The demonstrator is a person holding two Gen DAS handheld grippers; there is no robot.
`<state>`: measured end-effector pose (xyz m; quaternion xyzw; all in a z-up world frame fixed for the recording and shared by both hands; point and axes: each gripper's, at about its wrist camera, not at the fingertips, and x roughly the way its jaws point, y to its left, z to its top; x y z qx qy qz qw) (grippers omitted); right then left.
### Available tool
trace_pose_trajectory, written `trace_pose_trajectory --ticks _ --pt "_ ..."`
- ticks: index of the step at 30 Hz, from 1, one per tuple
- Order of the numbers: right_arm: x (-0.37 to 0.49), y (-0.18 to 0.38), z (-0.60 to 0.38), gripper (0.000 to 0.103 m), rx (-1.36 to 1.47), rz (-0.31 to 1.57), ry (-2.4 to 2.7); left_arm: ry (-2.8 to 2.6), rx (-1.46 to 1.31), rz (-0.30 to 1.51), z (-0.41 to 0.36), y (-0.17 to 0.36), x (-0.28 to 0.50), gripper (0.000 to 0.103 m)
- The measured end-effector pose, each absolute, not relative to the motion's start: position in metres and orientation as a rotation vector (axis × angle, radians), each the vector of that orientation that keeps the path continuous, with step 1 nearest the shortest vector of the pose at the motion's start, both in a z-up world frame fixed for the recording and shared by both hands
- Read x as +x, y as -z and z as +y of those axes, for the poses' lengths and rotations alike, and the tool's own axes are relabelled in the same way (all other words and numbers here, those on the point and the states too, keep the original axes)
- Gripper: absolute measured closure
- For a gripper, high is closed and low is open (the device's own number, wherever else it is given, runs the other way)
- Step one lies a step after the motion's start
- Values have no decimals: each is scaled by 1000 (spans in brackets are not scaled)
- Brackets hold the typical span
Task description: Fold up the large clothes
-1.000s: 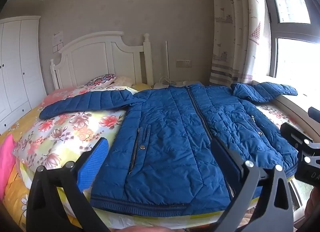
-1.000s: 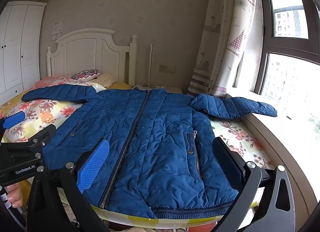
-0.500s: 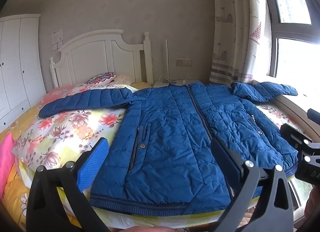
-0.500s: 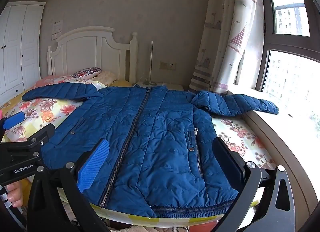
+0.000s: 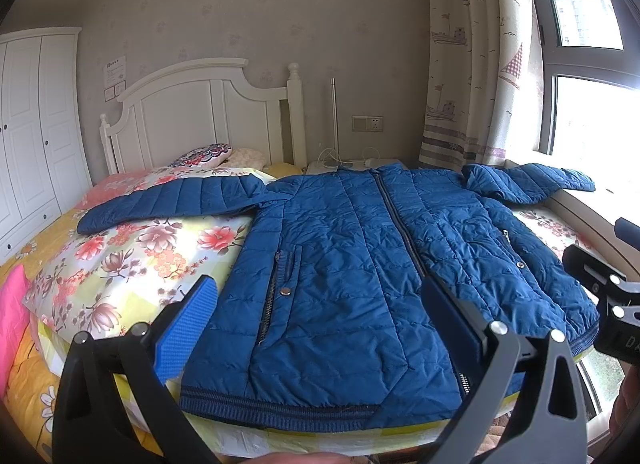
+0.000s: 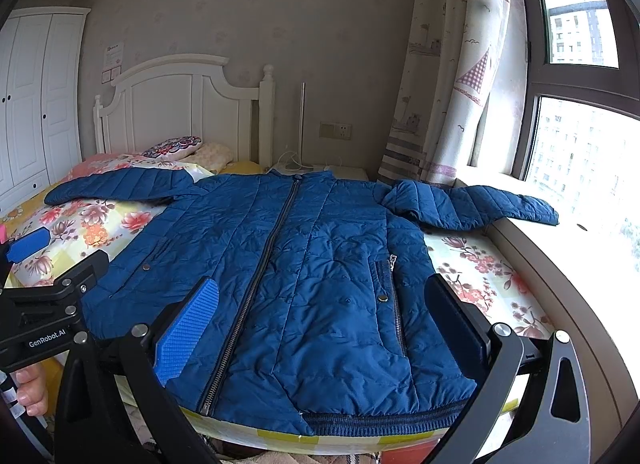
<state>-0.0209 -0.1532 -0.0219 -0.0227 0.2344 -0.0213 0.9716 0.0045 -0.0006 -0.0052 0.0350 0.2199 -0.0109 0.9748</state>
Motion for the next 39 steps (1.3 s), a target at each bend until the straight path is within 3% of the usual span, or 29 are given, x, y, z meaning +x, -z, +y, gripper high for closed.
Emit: trace_pose_trajectory --ticks 39 --pt "-21 23 -155 4 -36 481 40 24 65 444 2 8 3 2"
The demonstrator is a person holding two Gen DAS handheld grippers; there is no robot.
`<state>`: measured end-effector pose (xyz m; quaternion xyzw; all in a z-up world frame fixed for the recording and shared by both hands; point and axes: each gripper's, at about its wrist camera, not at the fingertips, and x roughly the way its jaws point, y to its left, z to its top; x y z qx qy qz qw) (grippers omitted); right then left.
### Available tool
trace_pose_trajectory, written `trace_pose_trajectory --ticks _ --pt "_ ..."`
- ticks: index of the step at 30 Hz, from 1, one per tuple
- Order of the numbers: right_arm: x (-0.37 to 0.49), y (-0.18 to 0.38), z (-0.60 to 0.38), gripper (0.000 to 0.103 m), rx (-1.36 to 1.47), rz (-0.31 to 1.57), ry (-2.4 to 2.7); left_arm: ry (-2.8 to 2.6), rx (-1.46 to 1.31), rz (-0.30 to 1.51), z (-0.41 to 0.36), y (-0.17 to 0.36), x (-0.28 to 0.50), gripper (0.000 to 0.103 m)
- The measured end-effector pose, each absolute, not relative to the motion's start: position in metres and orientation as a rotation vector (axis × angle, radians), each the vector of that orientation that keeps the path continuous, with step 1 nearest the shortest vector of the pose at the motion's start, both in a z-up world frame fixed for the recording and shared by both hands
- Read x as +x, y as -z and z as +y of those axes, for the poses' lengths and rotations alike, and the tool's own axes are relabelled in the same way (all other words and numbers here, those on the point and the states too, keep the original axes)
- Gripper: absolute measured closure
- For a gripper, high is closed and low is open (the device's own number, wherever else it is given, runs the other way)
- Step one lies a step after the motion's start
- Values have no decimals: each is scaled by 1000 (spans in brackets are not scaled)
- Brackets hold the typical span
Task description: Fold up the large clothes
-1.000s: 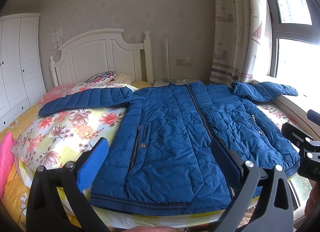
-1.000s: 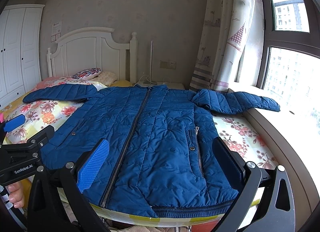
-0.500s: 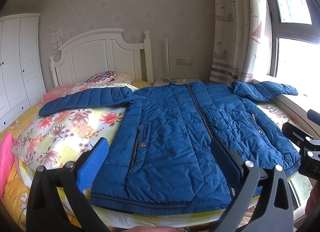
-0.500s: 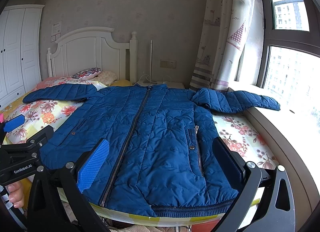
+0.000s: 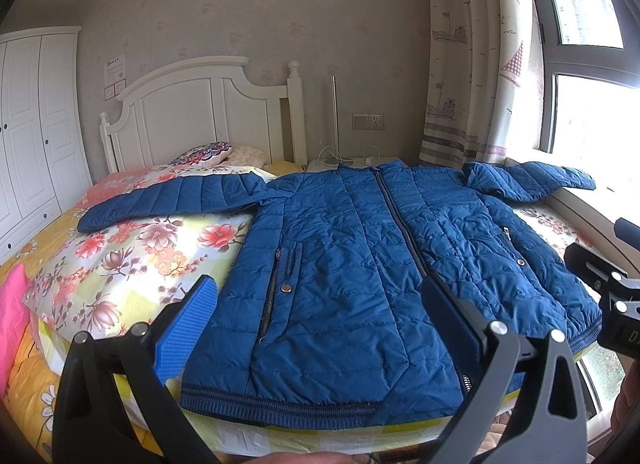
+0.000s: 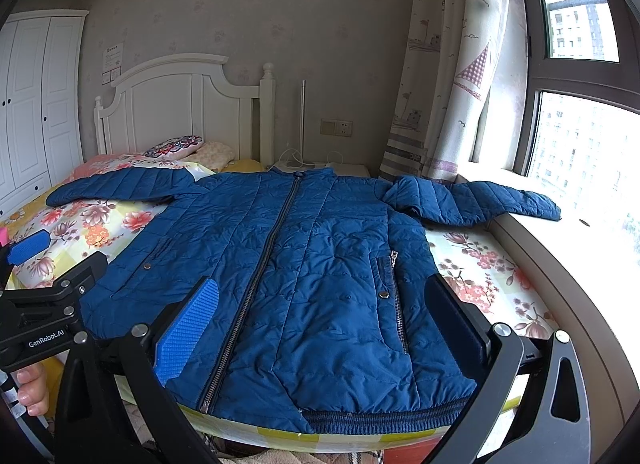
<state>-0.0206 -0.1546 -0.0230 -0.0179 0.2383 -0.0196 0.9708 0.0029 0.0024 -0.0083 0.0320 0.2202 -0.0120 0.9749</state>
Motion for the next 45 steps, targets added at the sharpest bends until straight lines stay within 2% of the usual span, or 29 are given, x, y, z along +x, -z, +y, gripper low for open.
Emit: trace_pose_trajectory --ticks 20,25,29,37,45 --pt "-5 36 -162 4 -30 523 13 59 76 500 1 18 18 2" --pt "33 50 -190 4 12 621 -9 101 156 637 -8 28 77 2" --pt "87 63 -237 4 109 720 51 153 252 757 -19 42 156 2" --pt "215 94 -375 4 330 817 330 73 174 811 0 76 294 2" --pt "299 120 -475 4 533 831 481 91 94 947 23 115 334 2"
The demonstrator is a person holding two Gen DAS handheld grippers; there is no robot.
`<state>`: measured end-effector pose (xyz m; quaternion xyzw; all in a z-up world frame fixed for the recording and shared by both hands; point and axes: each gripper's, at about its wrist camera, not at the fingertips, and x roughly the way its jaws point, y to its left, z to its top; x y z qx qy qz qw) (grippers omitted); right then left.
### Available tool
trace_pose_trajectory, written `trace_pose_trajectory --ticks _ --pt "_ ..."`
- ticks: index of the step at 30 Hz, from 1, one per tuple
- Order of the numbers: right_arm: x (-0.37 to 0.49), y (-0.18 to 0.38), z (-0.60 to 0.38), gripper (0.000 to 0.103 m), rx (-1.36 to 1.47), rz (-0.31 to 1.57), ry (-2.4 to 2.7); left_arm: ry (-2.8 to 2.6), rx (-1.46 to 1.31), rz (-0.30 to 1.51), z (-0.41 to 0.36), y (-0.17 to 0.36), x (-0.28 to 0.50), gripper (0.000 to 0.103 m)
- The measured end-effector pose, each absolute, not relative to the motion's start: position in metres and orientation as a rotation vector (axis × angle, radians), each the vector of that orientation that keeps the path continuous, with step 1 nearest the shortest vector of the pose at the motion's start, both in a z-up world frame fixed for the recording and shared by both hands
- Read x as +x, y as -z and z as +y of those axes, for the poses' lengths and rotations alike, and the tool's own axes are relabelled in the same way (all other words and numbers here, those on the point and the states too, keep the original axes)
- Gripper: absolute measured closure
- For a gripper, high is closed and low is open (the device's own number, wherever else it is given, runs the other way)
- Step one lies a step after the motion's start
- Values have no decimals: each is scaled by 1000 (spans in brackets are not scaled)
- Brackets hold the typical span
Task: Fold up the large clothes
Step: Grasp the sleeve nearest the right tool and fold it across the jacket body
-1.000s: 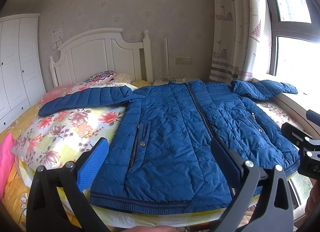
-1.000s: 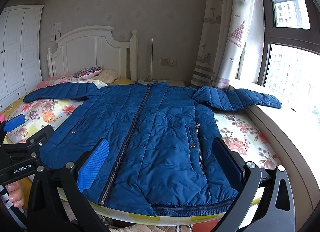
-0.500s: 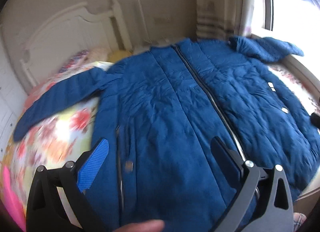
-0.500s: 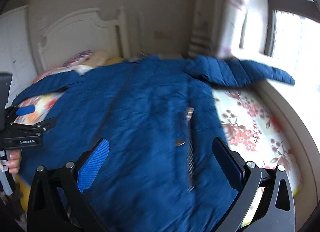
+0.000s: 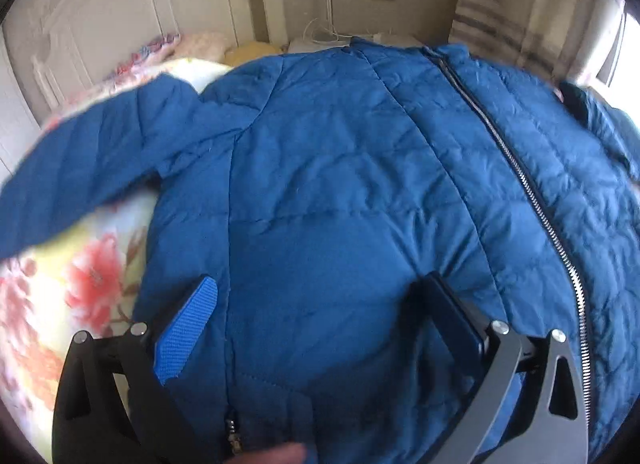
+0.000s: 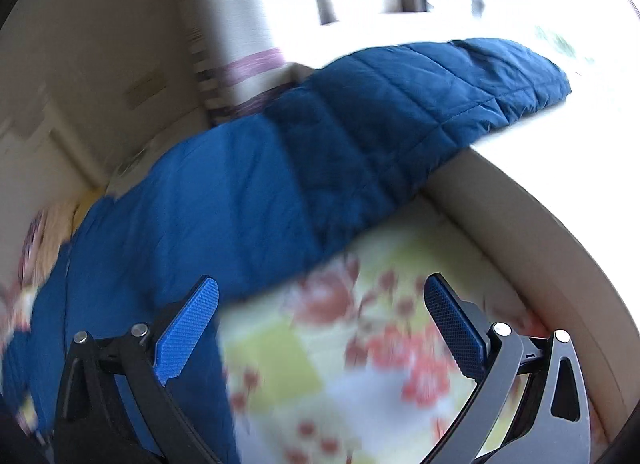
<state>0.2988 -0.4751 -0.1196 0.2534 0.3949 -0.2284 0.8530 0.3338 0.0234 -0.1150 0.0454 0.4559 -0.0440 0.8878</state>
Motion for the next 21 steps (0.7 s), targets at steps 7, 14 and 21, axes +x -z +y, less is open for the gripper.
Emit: trace_pose_trajectory --ticks 7,14,21 --pt "331 126 -508 8 539 796 564 36 99 935 19 116 328 2" --pt "319 71 -453 73 392 549 480 40 85 935 19 116 328 2" --pt "333 42 -278 73 -63 575 51 41 83 932 20 116 329 2"
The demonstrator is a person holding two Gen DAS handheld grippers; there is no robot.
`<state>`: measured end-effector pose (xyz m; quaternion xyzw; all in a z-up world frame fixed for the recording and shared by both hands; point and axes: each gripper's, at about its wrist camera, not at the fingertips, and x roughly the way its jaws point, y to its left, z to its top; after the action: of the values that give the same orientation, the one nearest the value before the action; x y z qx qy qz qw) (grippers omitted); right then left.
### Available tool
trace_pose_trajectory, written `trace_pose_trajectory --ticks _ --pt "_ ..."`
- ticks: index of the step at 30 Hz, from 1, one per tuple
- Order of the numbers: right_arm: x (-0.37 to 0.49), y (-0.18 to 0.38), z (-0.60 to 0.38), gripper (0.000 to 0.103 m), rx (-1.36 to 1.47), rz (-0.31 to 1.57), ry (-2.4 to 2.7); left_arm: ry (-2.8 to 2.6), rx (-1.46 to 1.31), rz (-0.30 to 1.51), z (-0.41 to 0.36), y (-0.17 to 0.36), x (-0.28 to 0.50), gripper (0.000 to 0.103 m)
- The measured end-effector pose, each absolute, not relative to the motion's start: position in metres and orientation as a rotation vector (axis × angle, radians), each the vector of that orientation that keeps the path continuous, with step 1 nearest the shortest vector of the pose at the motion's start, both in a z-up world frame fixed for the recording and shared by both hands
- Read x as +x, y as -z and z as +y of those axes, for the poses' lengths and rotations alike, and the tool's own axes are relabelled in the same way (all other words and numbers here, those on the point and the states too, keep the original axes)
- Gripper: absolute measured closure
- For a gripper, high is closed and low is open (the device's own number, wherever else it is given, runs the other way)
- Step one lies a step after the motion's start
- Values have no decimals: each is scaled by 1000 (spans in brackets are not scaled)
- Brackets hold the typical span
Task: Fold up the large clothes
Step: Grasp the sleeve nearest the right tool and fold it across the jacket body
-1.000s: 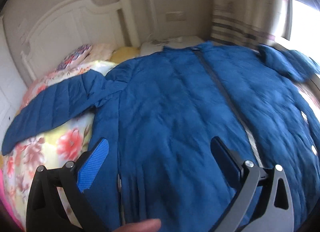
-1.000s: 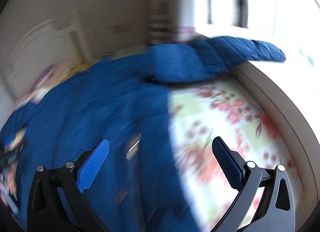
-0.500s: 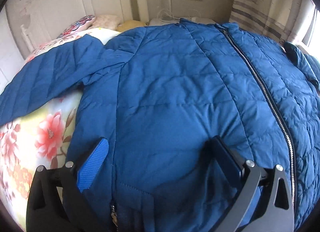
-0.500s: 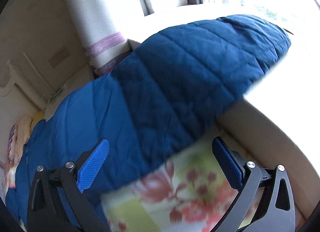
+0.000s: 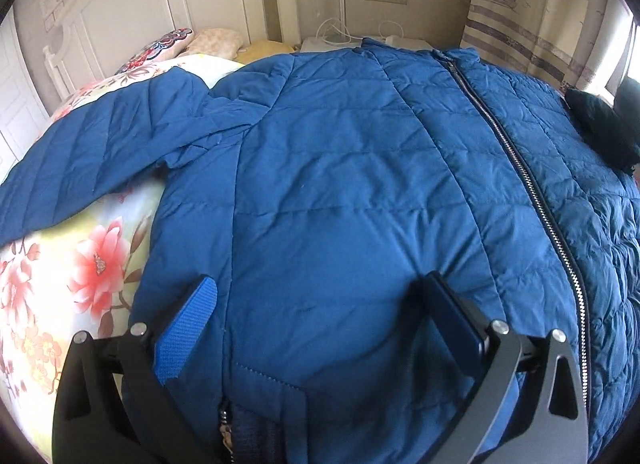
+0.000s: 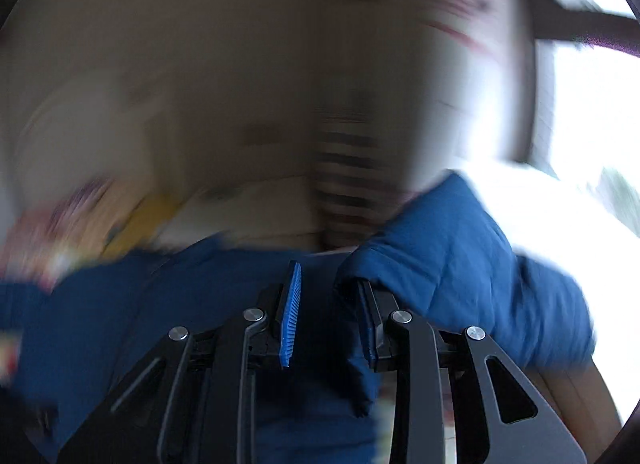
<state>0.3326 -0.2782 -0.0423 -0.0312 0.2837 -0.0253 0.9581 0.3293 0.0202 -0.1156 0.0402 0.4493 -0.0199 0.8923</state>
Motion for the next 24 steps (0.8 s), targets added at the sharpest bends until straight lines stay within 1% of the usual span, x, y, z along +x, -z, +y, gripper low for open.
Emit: trace_pose_trajectory --ticks 2,4,5,6,7,8,9,11,14,16,17,19,20,22,24 --pt "336 70 -221 73 -250 680 -44 40 82 931 20 115 329 2" --pt "340 114 -181 69 -418 837 -86 40 81 931 20 116 329 2" --pt "342 130 -176 53 -445 888 -99 42 78 931 20 115 329 2" --pt "336 132 -179 46 -428 844 -84 43 76 930 21 115 329 2" --pt "332 129 -188 38 -384 849 -69 44 75 929 21 116 328 2" --pt "331 124 -200 24 -316 872 -71 45 73 929 21 115 329 2" --pt "323 117 -214 18 -230 886 -92 45 73 928 21 116 329 2" --pt "301 98 -247 18 -30 862 -148 44 74 927 21 115 328 2" --pt "265 72 -318 19 230 742 -98 41 79 924 21 115 328 2" --pt "249 70 -375 19 466 690 -35 38 86 921 19 115 328 2" --pt "243 80 -412 18 636 686 14 37 88 921 19 115 328 2" --pt "243 107 -463 20 869 734 78 36 90 919 19 115 328 2" --pt "246 117 -477 22 924 737 82 36 90 919 19 115 328 2" --pt "256 131 -500 22 1018 730 83 37 89 919 19 115 328 2" --pt "278 138 -513 22 1047 748 107 37 89 918 19 115 328 2"
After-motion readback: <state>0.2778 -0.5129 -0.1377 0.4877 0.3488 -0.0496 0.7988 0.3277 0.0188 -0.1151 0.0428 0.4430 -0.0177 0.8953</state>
